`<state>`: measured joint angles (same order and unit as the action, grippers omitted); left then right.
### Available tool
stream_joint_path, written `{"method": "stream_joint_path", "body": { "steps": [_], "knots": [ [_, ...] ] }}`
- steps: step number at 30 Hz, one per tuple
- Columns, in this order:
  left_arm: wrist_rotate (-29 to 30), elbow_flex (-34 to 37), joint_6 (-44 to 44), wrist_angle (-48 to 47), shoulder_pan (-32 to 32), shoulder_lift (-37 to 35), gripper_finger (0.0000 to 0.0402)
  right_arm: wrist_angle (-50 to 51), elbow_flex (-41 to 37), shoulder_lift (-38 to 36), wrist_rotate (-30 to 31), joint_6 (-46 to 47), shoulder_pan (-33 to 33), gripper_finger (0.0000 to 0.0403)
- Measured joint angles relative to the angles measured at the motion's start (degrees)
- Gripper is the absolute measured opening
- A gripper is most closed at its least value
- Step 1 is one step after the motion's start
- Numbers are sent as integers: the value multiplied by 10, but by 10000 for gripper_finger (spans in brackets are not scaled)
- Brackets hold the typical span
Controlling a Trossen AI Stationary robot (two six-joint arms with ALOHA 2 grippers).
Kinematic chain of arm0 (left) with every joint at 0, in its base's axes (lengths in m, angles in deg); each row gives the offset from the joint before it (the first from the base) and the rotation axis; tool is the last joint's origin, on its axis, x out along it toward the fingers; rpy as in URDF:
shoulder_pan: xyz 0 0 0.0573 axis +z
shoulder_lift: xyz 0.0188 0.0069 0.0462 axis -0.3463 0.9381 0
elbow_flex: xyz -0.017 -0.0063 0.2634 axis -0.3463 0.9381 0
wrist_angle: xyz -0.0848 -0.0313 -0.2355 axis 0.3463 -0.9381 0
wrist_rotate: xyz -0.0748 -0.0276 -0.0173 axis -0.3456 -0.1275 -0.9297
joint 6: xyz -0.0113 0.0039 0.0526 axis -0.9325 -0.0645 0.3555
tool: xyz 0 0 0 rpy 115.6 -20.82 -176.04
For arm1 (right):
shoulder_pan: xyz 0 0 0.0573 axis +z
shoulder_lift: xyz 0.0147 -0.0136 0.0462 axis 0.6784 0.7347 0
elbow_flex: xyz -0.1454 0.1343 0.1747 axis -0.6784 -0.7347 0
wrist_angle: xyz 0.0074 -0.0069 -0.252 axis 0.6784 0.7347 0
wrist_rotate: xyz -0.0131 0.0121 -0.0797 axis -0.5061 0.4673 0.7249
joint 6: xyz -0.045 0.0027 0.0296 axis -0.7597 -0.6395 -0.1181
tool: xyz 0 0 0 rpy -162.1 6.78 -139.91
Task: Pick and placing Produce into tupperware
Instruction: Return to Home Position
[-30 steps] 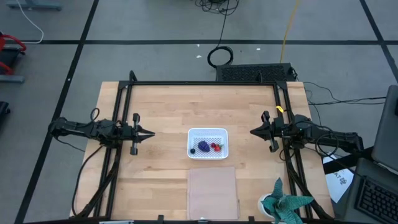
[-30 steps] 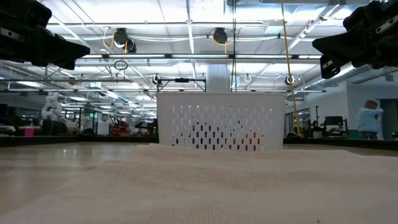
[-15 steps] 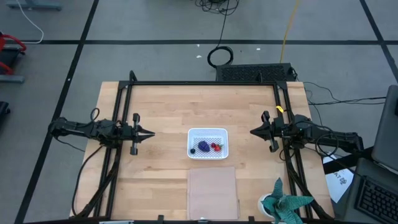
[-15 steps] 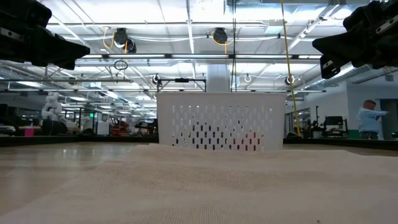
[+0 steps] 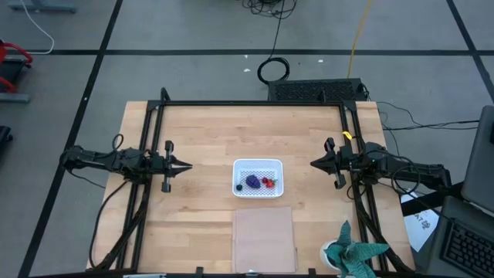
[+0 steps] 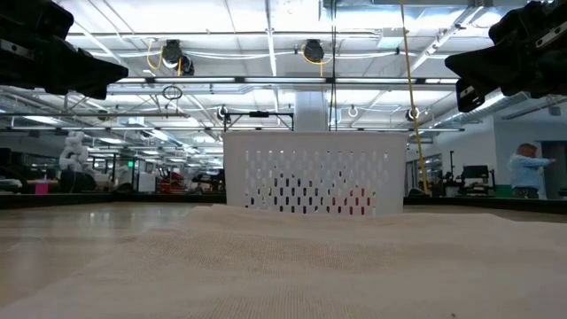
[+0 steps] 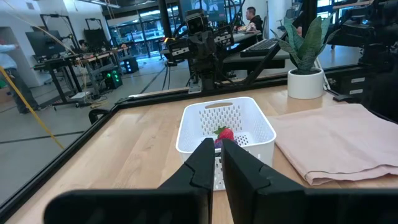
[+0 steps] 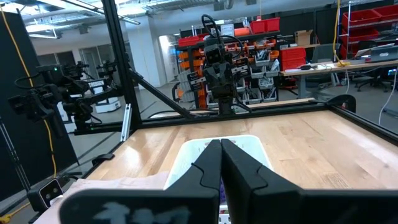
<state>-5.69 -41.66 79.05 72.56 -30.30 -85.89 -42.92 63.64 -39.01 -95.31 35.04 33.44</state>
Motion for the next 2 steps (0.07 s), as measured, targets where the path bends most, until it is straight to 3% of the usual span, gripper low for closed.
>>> {"method": "stream_joint_path", "body": {
  "steps": [2],
  "knots": [
    [0, 0, 0, 0, 0, 0, 33, 0, 0, 0, 0, 0, 0, 0]
  ]
}}
